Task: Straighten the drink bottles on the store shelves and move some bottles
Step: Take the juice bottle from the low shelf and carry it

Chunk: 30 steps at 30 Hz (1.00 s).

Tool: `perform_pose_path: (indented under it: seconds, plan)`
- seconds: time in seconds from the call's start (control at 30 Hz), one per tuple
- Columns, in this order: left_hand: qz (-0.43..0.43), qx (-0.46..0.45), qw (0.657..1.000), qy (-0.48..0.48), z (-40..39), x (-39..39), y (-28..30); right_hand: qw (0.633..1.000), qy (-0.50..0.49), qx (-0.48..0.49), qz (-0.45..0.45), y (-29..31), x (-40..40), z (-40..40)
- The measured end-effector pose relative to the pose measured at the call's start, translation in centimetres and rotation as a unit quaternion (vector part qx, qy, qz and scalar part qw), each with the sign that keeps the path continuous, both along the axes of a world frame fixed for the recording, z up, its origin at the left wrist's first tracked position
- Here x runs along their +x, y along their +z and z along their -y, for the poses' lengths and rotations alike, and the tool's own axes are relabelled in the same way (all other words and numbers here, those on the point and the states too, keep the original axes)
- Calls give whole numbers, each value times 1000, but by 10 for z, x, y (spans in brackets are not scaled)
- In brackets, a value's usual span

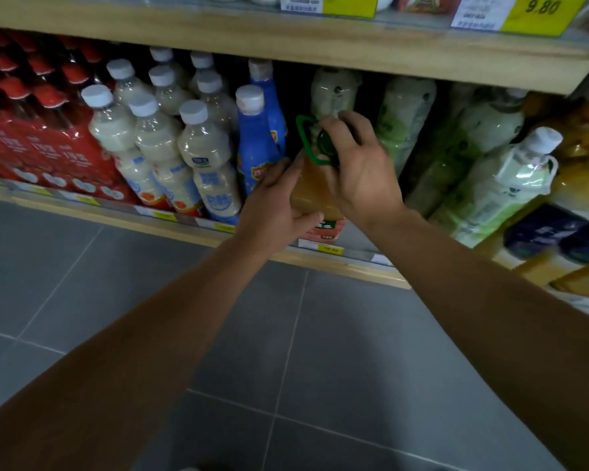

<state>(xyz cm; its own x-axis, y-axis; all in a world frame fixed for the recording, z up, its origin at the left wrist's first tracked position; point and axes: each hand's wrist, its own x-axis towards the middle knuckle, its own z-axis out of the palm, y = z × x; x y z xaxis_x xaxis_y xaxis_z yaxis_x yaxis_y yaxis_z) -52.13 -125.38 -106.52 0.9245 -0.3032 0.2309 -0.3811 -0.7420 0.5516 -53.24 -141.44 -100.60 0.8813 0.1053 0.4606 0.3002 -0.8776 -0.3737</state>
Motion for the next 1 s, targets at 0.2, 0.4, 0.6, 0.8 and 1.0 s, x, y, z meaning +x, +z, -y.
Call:
perform_pose_path:
  seconds: [0.2,0.4,0.6,0.8,1.0]
  plan:
    - [-15,-65,996,-62,29,7,-3,996,-36,76,38,-7,-32,31]
    - [-35,-72,991,-103,58,8,-8,987,-85,123,65,-23,-50,73]
    - [-77,-76,982,-156,77,13,-5,981,-93,146,83,-33,-59,95]
    - [-63,-40,973,-220,90,27,-2,980,-85,148,104,-42,-64,105]
    - [-117,-13,962,-246,97,39,6,980,-92,153,93,-46,-71,112]
